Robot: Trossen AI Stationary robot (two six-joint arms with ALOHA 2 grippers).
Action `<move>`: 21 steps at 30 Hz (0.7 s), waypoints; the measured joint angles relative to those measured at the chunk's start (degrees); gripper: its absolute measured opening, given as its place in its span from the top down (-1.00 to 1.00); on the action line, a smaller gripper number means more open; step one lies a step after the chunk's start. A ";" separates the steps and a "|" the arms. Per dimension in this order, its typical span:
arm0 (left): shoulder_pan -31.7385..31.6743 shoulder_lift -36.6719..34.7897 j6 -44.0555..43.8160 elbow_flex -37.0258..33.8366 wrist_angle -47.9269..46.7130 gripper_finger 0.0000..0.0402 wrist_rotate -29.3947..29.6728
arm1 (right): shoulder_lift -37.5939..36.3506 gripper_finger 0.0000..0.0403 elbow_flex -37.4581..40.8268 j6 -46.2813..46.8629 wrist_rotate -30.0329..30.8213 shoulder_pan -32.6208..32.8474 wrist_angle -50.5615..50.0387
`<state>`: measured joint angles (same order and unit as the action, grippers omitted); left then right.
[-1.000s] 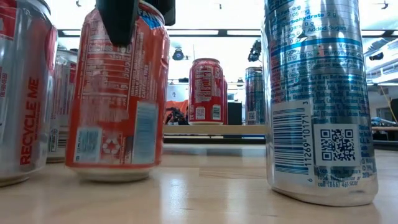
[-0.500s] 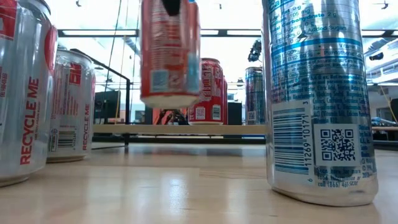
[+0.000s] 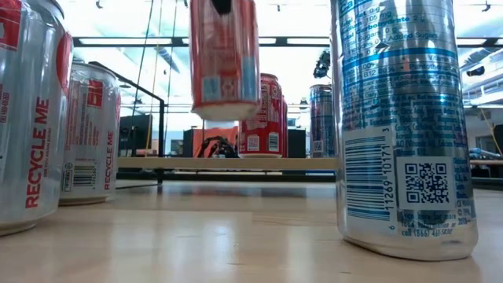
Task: Place canned beverage on shelf
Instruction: Put the right red soda can on the shelf
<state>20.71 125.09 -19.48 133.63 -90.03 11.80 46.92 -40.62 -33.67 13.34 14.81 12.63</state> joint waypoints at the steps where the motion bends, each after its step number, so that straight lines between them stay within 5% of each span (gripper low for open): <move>1: 0.00 -0.50 0.20 -0.01 -0.03 -0.54 0.62 | 0.00 -0.83 0.00 0.03 0.00 0.00 0.00; 11: -1.55 -3.55 2.28 -2.21 0.06 -0.54 3.82 | 0.00 -0.83 0.00 0.70 0.51 0.00 -0.79; 21: -3.70 -12.31 2.31 -17.80 0.04 -0.54 3.00 | 0.00 -0.83 0.00 2.03 0.52 0.04 -1.86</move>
<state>17.01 112.77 -17.17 115.84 -89.98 14.81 46.92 -40.62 -31.64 13.87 14.85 10.76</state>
